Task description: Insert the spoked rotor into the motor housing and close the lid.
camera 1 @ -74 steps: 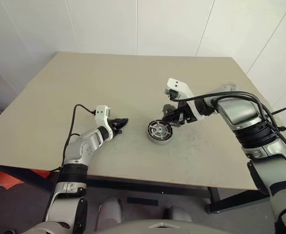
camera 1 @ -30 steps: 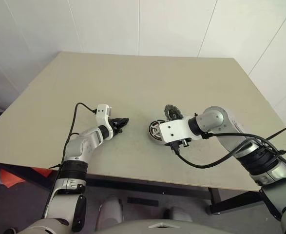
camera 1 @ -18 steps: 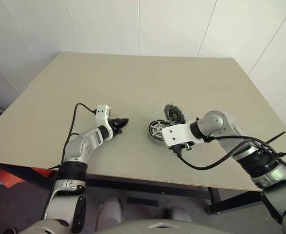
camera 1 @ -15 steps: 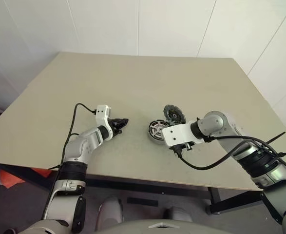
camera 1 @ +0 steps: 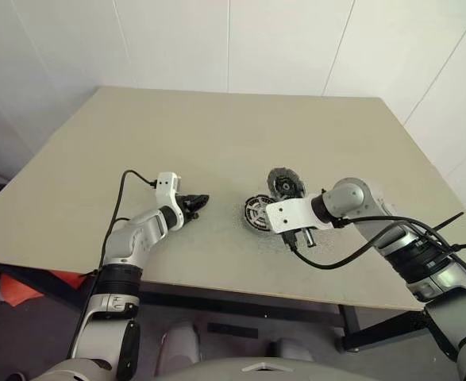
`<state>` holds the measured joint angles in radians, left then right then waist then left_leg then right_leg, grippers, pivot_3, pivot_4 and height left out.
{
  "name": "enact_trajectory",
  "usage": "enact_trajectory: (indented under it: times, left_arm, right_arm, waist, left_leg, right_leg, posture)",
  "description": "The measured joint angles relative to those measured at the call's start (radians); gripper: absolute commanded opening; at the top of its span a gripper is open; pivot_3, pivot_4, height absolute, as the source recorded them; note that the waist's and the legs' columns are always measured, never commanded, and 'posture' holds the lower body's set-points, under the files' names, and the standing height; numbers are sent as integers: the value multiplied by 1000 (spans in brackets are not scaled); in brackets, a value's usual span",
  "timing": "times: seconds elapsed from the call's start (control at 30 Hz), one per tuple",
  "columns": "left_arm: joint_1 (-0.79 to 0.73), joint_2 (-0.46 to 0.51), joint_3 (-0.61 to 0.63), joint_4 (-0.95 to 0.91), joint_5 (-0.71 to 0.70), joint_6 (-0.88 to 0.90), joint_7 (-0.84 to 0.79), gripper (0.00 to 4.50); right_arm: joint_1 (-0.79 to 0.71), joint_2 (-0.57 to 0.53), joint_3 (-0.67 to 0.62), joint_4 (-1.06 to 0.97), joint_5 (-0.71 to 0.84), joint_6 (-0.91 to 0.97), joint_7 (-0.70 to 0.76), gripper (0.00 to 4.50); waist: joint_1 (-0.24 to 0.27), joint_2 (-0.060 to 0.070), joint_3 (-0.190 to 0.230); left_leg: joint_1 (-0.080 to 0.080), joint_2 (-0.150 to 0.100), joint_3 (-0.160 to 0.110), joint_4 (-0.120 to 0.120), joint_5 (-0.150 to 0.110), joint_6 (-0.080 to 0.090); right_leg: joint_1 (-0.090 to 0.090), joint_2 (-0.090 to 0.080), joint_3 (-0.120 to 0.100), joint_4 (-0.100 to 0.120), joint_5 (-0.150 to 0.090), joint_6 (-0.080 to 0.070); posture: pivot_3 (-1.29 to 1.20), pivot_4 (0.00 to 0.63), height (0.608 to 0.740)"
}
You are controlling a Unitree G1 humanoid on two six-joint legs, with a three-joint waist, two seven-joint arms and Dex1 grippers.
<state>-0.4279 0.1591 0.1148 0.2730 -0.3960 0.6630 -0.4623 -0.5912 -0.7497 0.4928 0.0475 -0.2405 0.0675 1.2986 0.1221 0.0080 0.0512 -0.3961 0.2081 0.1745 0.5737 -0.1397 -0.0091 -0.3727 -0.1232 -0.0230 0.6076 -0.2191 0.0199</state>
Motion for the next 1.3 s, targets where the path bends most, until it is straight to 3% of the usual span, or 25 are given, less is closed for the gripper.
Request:
enact_trajectory:
  times: [0.53,0.8,0.9,1.2,1.3]
  left_arm:
    - [8,-11,3,-9,-1,1,13,2025]
    - [17,-19,5,-16,-1,0,17,2025]
    - [17,-23,5,-23,-2,0,21,2025]
    - [28,-26,8,-51,-5,1,23,2025]
    - [29,-26,8,-52,-6,1,26,2025]
  right_arm:
    - [-19,27,-1,65,2,-3,-7,40]
    - [-34,121,-61,-9,82,453,-16,40]
    - [-59,149,-65,-24,109,608,-32,40]
    - [-98,192,-65,-50,175,816,-102,40]
    - [-104,192,-64,-55,196,852,-114,909]
  waist:
    - [-3,0,0]
    - [-18,0,1]
    - [-20,0,1]
    - [-21,1,1]
    - [-21,1,1]
  left_leg:
    - [4,0,0,-1,0,0]
    - [3,-1,-1,-2,0,0]
    - [1,-1,0,-3,0,0]
    - [-7,0,0,-5,2,-3]
    - [-7,0,0,-5,2,-3]
  right_leg:
    - [1,1,0,-1,-5,8]
    - [-1,1,0,0,-5,8]
    - [-3,1,0,0,-1,1]
    - [-12,1,0,0,0,0]
    - [-12,1,0,0,0,0]
  posture:
    - [0,0,740]
    - [0,0,740]
    - [0,0,740]
    - [0,0,740]
    - [0,0,740]
